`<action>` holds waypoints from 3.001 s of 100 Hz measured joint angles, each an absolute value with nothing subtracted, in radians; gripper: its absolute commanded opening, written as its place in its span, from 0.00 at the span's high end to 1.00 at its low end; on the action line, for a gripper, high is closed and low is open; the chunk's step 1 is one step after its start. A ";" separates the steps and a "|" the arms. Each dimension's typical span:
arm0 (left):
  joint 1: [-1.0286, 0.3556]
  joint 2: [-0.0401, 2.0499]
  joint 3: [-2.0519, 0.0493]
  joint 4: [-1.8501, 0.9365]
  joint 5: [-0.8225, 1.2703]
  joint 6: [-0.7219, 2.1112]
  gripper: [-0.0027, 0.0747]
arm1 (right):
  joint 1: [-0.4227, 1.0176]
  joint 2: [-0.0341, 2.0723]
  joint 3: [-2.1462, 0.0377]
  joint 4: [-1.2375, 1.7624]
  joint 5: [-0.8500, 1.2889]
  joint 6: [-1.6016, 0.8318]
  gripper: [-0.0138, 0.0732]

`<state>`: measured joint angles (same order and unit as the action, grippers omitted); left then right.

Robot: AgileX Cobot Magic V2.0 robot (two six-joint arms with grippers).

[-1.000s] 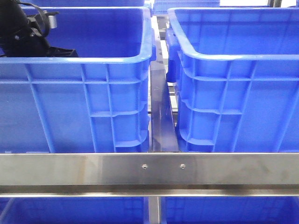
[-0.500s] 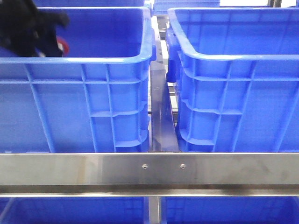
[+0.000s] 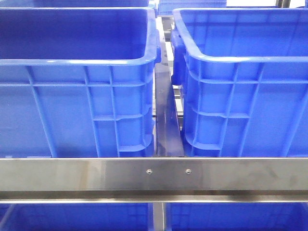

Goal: Pick red and yellow buttons and place in box

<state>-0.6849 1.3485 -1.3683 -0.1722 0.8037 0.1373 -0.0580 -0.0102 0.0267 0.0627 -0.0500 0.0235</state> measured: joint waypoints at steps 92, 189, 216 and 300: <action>-0.942 1.348 -1.368 -0.170 0.795 0.193 0.99 | -0.058 0.023 -0.379 0.092 0.320 0.066 0.92; -0.942 1.348 -1.368 -0.170 0.802 0.193 0.99 | -0.058 0.469 -0.778 0.572 0.812 0.055 0.14; -0.942 1.348 -1.368 -0.168 0.802 0.193 0.99 | -0.058 0.548 -0.779 0.976 0.838 -0.195 0.14; -0.942 1.348 -1.368 -0.168 0.802 0.193 0.99 | 0.134 0.993 -0.779 1.429 0.906 -0.609 0.21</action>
